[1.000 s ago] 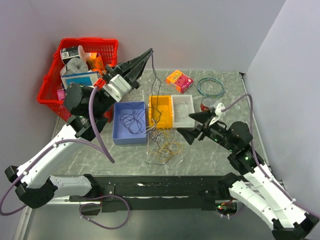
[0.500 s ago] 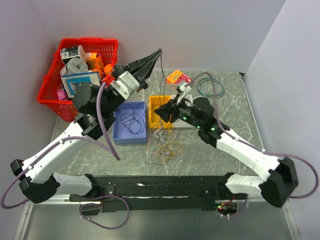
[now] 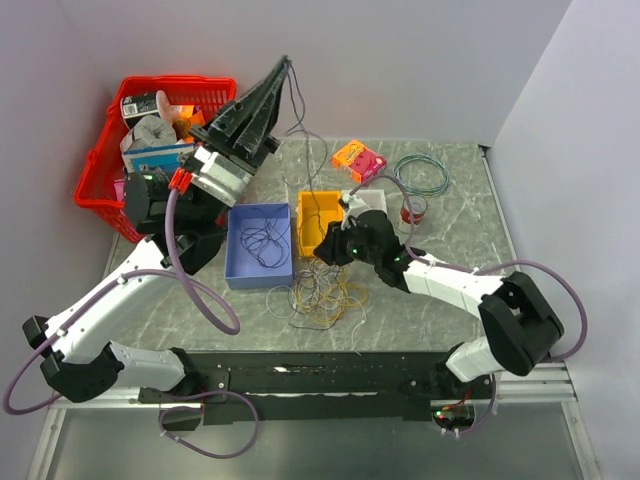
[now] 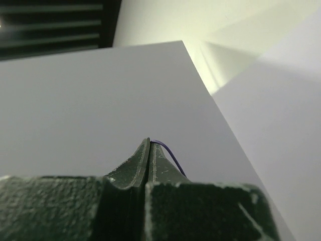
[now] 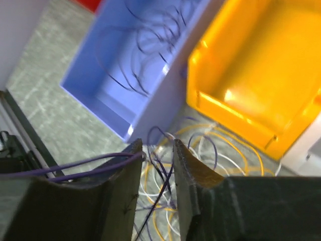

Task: Untangle the cables

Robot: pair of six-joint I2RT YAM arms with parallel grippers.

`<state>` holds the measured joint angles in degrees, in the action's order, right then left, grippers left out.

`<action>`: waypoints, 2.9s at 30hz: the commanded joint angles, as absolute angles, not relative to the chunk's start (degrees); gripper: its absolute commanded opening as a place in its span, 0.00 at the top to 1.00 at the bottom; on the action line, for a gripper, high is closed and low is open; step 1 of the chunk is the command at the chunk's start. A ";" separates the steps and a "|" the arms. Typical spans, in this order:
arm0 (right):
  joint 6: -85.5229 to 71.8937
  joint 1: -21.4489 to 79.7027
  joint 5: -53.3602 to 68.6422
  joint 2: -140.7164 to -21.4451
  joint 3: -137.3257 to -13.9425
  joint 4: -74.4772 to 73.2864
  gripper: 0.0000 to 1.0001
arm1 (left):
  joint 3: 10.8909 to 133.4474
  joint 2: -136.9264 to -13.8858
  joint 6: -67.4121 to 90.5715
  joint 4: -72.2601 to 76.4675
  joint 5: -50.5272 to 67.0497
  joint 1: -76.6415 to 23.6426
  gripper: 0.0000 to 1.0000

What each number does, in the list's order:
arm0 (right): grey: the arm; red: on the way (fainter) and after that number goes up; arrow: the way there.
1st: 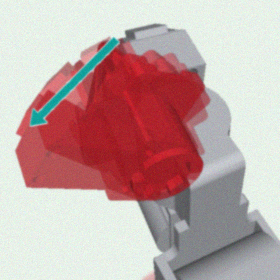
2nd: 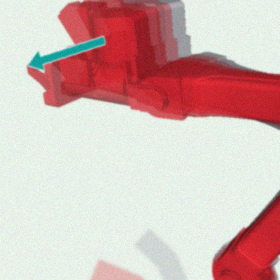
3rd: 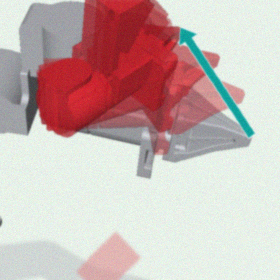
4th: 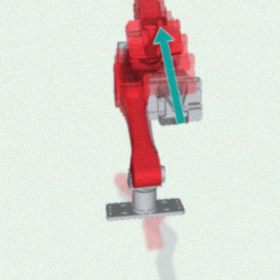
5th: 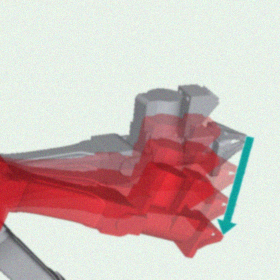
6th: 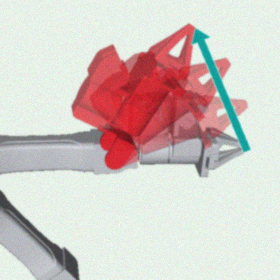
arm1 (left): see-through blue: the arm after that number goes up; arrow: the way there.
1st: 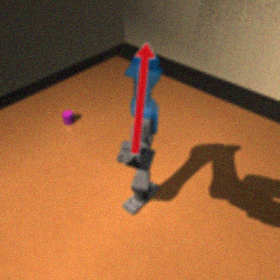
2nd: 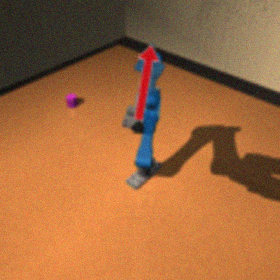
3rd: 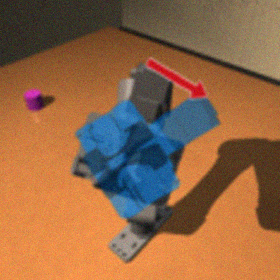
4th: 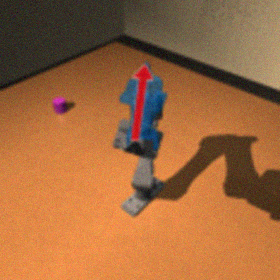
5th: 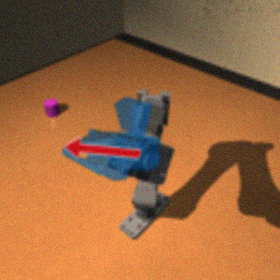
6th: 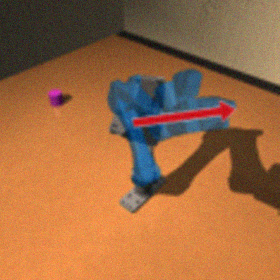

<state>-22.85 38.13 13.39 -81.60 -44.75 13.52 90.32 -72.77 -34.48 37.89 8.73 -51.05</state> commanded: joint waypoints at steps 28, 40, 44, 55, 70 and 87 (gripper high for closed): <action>-25.76 23.03 8.52 -64.08 -28.65 -8.17 0.67 | 134.83 -85.97 -66.36 26.55 -2.46 -48.43 0.99; -21.36 23.29 11.16 -57.05 -31.38 -9.14 0.81 | 99.59 -73.21 -52.84 21.35 -4.31 -35.96 0.99; -20.74 23.38 11.07 -55.29 -30.85 -9.84 0.81 | 95.11 -74.09 -49.22 21.53 -3.17 -29.63 0.99; -20.92 23.20 10.90 -53.17 -29.44 -10.19 0.81 | 87.88 -74.79 -44.92 22.68 -1.93 -25.32 0.99; -20.30 23.29 12.57 -55.72 -30.23 -9.66 0.77 | 74.80 -68.38 -39.03 15.03 0.18 -22.15 0.99; -20.04 23.20 12.04 -53.35 -29.44 -11.78 0.75 | 52.56 -67.15 -33.41 8.89 9.56 -20.21 0.99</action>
